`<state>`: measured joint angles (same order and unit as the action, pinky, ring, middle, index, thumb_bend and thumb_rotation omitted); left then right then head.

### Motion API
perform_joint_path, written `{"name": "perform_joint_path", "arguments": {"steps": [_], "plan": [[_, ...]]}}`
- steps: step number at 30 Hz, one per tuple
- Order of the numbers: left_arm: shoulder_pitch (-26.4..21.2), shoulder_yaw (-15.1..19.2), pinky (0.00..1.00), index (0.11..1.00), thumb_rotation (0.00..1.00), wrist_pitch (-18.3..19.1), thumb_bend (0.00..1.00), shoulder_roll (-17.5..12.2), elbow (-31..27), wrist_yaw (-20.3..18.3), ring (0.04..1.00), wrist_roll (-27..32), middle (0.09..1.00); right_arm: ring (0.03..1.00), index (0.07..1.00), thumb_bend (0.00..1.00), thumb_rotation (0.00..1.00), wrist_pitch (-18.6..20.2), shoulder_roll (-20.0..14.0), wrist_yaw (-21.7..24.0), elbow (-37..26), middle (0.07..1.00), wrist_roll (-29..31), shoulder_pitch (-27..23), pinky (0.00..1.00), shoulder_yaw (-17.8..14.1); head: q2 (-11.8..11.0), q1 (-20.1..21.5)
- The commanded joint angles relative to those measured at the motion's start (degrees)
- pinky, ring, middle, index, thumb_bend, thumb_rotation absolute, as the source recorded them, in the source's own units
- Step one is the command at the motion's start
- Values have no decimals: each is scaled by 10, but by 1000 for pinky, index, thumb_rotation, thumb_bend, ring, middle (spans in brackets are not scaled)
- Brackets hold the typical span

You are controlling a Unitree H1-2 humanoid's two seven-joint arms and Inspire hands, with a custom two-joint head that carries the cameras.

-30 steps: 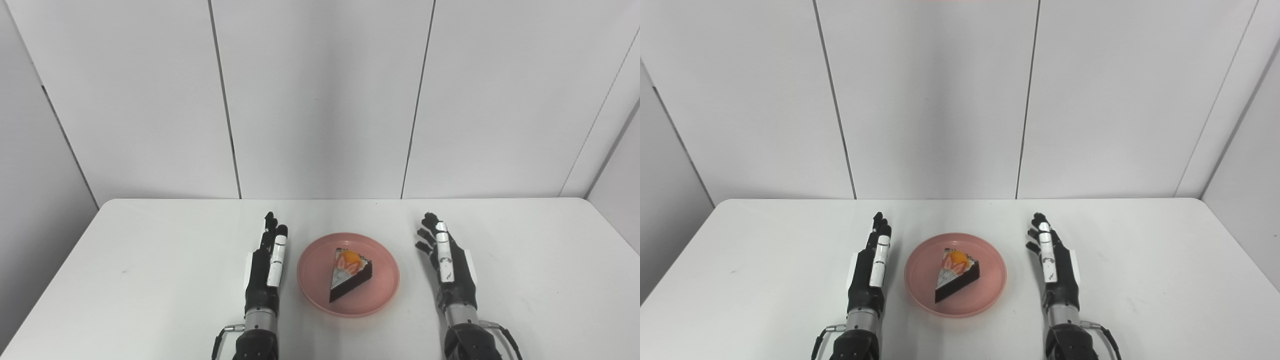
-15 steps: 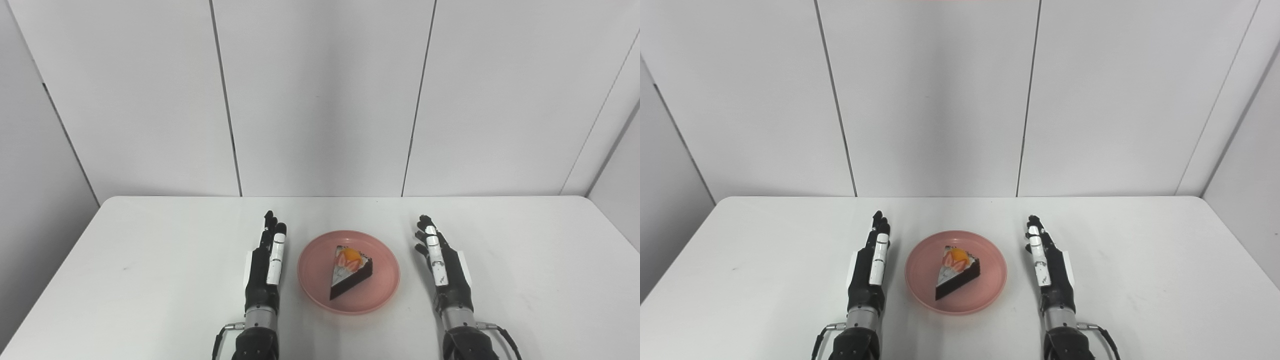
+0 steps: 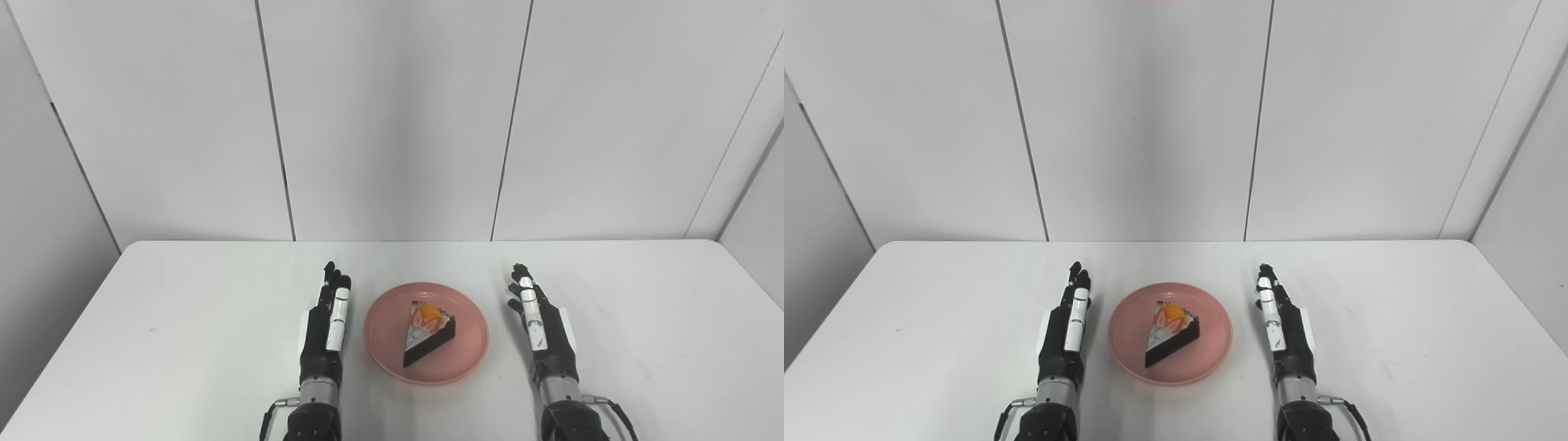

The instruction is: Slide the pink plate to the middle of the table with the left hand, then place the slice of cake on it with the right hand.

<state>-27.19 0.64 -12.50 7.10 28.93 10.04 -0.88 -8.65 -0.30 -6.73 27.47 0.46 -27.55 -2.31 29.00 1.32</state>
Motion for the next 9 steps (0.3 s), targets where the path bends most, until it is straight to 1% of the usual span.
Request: {"name": "perform_joint_path", "arguments": {"steps": [1, 9], "plan": [[33, -1, 1000, 1000, 938, -1, 624, -1, 15, -13, 994, 4, 988, 907, 894, 693, 1000, 19, 6, 1, 8, 918, 1, 25, 876, -1, 0, 1], [33, 0, 1000, 1000, 919, -5, 629, -1, 17, -20, 1000, 11, 991, 894, 892, 707, 1000, 17, 9, 1, 4, 908, 3, 29, 868, -4, 1, 1]]}}
